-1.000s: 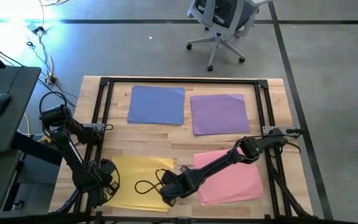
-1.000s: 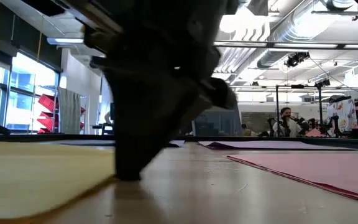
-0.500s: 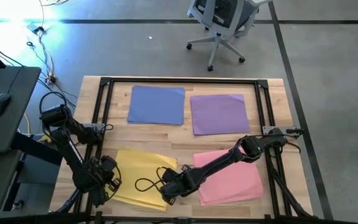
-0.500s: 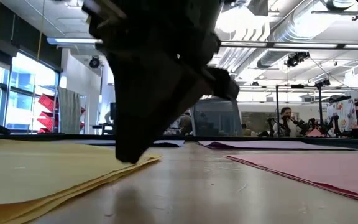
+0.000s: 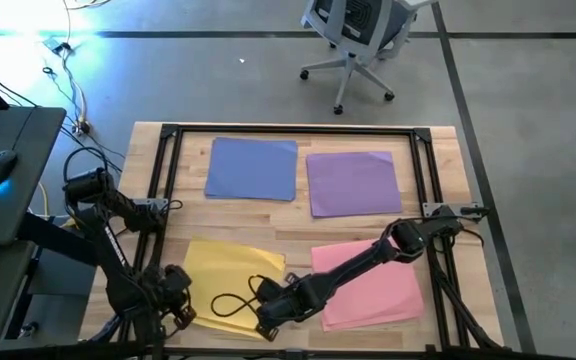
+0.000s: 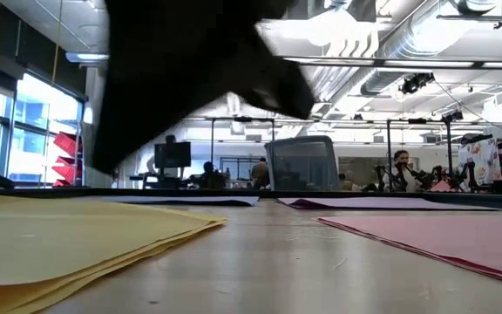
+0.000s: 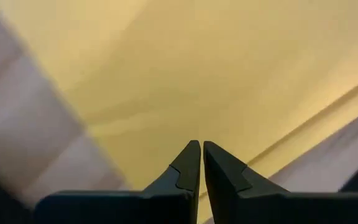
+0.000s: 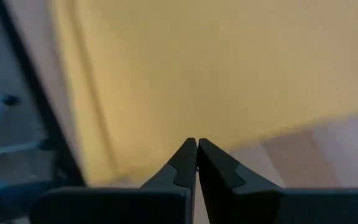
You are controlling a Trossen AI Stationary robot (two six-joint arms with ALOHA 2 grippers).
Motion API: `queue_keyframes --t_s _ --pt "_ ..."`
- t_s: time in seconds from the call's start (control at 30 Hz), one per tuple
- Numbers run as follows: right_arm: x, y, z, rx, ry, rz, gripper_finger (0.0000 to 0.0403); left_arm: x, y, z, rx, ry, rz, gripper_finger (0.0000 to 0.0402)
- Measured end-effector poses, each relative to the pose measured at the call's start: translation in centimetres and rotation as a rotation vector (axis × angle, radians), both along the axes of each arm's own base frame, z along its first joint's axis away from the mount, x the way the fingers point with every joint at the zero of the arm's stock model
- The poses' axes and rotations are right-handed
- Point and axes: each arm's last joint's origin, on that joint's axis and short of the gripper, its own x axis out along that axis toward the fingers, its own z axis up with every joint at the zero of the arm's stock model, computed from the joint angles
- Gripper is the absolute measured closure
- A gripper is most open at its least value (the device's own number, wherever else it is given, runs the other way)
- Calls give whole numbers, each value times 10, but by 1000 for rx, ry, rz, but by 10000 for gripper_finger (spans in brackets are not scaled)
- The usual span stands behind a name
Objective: Organize paper
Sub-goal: Adjust the yellow and pink papers
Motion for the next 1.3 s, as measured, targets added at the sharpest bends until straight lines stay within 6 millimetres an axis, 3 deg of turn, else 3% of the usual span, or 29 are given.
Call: queue_keyframes --t_s 0.17,0.37,0.53,0.67,0.87,1.07,1.2,1.3 --pt "9 -6 -35 81 96 52 403 3 5 -29 -37 -2 17 401" --pt "10 -19 -38 22 135 9 403 2 7 -44 -55 -11 19 401" --pt "13 -40 -38 -11 185 -28 403 4 12 -45 -21 14 7 401" --pt "13 -44 -38 -9 197 -16 403 5 15 -41 -10 24 -24 401" --pt "9 -46 -29 -19 205 -72 403 5 17 -18 24 55 -46 401" --pt "4 -46 -11 -47 190 -79 403 7 17 20 13 25 -62 401" --pt "2 -38 7 -46 118 2 403 13 38 48 73 -41 -11 401" --pt "5 -27 20 -34 8 108 403 22 67 62 156 -91 20 401"
